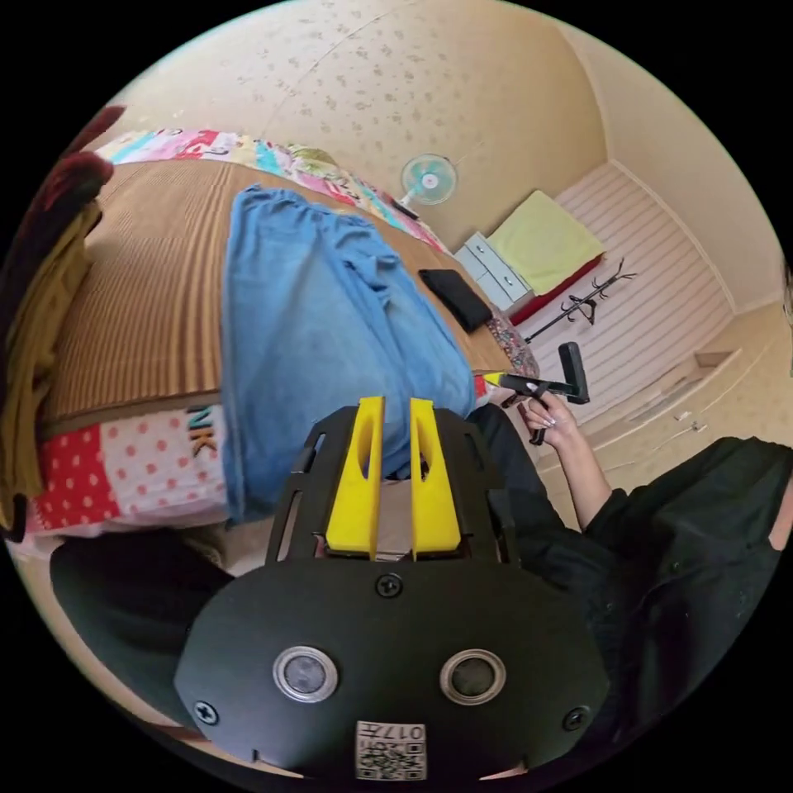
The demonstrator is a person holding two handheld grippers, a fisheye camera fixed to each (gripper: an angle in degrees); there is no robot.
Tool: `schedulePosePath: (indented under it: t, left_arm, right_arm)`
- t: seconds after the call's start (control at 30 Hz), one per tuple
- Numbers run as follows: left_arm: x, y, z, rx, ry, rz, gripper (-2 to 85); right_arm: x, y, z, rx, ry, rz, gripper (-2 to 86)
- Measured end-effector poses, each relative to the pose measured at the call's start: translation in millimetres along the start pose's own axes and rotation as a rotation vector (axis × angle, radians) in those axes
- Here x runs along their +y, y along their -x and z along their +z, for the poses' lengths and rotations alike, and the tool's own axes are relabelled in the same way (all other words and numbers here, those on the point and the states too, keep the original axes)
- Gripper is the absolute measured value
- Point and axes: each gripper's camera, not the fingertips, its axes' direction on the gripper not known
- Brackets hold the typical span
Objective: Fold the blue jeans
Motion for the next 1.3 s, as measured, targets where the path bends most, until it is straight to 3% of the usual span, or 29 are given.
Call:
schedulePosePath:
  t: [0.2,0.53,0.87,0.97,1.03,1.2,1.3]
  left_arm:
    - [-20,-39,100,-0.168,0.173,0.018,6.4]
    - [-22,-41,133,-0.167,0.204,-0.076,6.4]
    - [-41,-39,155,-0.260,0.270,-0.101,3.7]
    - [-45,-33,150,-0.125,0.295,-0.076,1.3]
    - [-49,-31,127,0.065,0.259,-0.045,0.4]
    - [-46,-29,78,0.143,0.197,0.041,-0.3]
    - [-38,-8,84,0.107,0.253,-0.024,-0.5]
  right_arm:
    - [12,0,6,0.085,0.020,0.036,5.2]
    - [34,-21,7,-0.029,-0.021,0.030,7.3]
    - [23,-14,22,0.051,0.021,-0.002,6.2]
    - [20,-13,22,0.053,0.048,-0.031,3.7]
    - [21,-24,8,-0.053,0.041,-0.015,2.6]
    - [38,-45,-46,-0.275,-0.111,-0.049,1.9]
    - [44,-74,-45,-0.265,-0.070,0.048,1.8]
